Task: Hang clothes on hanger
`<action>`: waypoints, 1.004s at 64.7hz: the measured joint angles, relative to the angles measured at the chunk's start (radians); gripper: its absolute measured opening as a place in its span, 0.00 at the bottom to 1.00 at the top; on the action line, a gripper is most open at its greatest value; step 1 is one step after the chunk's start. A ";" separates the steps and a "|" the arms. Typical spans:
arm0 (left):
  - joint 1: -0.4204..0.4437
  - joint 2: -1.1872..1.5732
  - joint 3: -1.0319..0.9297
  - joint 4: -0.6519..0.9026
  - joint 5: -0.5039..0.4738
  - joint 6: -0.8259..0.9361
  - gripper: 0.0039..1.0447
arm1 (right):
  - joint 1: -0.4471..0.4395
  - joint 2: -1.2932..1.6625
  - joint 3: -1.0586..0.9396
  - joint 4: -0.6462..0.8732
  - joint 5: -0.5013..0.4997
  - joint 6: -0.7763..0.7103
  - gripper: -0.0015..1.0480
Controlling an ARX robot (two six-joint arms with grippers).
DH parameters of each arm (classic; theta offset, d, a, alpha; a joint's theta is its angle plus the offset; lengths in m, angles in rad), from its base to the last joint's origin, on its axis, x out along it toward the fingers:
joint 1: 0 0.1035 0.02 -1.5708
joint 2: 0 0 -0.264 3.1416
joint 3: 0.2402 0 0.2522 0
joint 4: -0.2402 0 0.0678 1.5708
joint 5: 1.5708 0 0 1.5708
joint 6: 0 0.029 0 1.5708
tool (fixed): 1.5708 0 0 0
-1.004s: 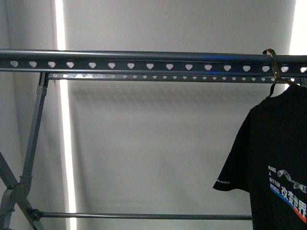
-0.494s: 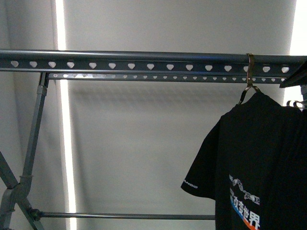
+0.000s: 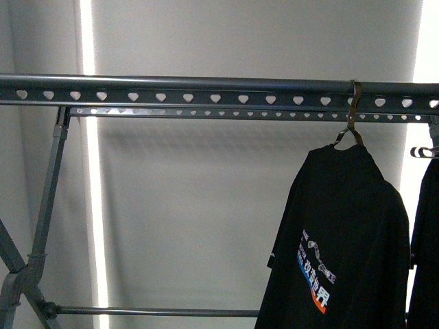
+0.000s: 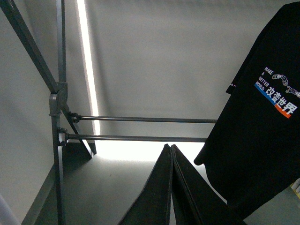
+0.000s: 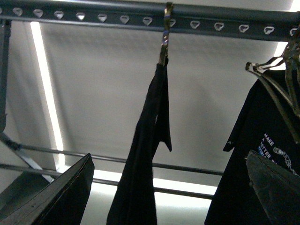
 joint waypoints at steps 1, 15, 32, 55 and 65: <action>0.000 0.000 0.000 0.000 0.000 0.000 0.03 | -0.008 -0.030 -0.023 -0.007 -0.009 -0.006 0.93; 0.000 0.000 0.000 0.000 0.000 0.000 0.03 | 0.058 -0.310 -0.152 -0.256 0.198 0.035 0.61; 0.000 0.000 0.000 0.000 0.000 0.000 0.03 | 0.169 -0.404 -0.230 -0.273 0.304 0.041 0.16; 0.000 0.000 0.000 0.000 0.000 0.000 0.49 | 0.309 -0.540 -0.282 -0.376 0.441 0.043 0.02; 0.000 0.000 0.000 0.000 0.000 0.000 0.75 | 0.310 -0.632 -0.297 -0.438 0.440 0.043 0.02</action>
